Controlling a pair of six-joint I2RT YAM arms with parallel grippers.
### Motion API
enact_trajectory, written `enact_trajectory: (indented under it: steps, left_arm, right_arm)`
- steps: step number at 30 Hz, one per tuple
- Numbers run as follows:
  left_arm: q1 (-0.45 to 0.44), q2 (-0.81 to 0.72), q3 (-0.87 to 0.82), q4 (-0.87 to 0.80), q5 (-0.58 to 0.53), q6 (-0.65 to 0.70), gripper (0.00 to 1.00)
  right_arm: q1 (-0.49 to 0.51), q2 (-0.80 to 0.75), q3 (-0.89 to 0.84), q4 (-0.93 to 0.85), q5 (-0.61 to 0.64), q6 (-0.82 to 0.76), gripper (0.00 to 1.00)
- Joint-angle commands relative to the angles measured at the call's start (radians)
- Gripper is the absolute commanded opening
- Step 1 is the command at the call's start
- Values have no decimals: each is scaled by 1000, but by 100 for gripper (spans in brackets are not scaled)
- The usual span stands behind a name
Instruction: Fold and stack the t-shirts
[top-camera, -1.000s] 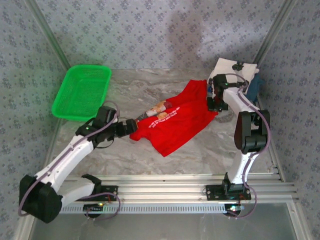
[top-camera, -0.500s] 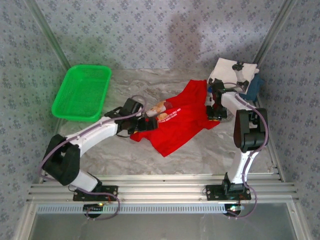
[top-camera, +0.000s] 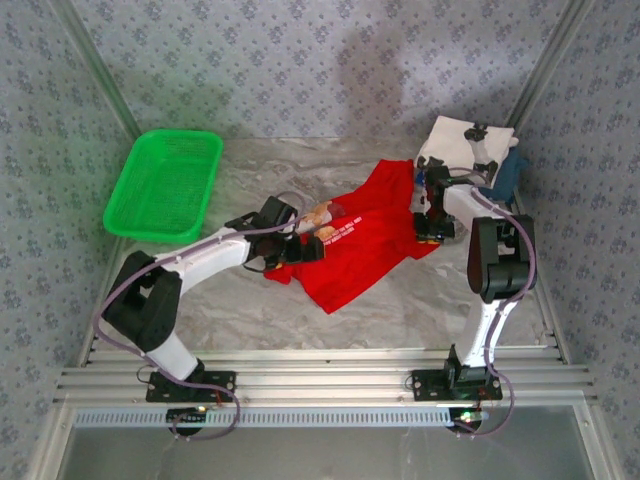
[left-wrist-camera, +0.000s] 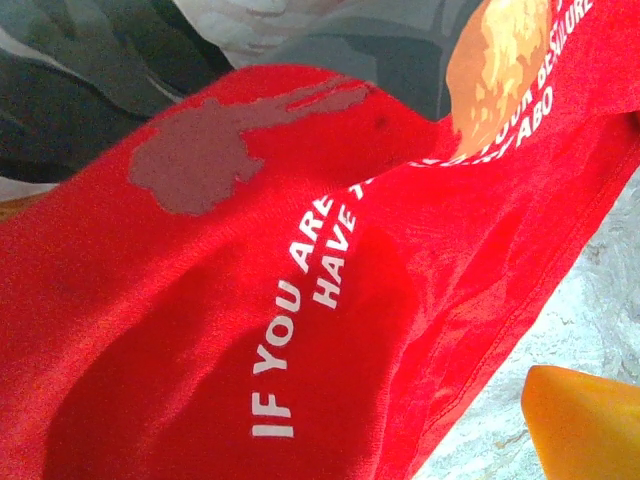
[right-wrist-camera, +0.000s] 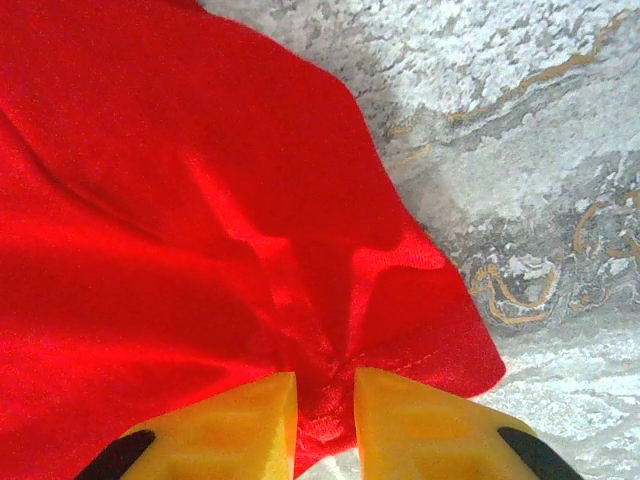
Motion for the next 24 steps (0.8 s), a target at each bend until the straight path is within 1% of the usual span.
enact_trajectory:
  steps: [1, 4, 8, 15, 20, 24]
  left_arm:
    - [-6, 16, 31, 24, 23, 11, 97]
    - [-7, 21, 30, 26, 24, 8, 97]
    - [-5, 24, 25, 26, 18, 8, 97]
    - [-5, 26, 17, 23, 3, 10, 96]
    - [-6, 31, 12, 28, -2, 9, 96]
    - [-6, 31, 4, 37, -2, 6, 96]
  right_arm:
    - [-4, 27, -5, -16, 6, -8, 28]
    - [-4, 34, -10, -4, 13, -4, 27]
    - [-5, 43, -7, -2, 20, 0, 18]
    - [-7, 0, 15, -21, 37, -6, 12]
    - [-9, -31, 21, -45, 38, -20, 14]
    - [-11, -39, 18, -56, 30, -29, 13]
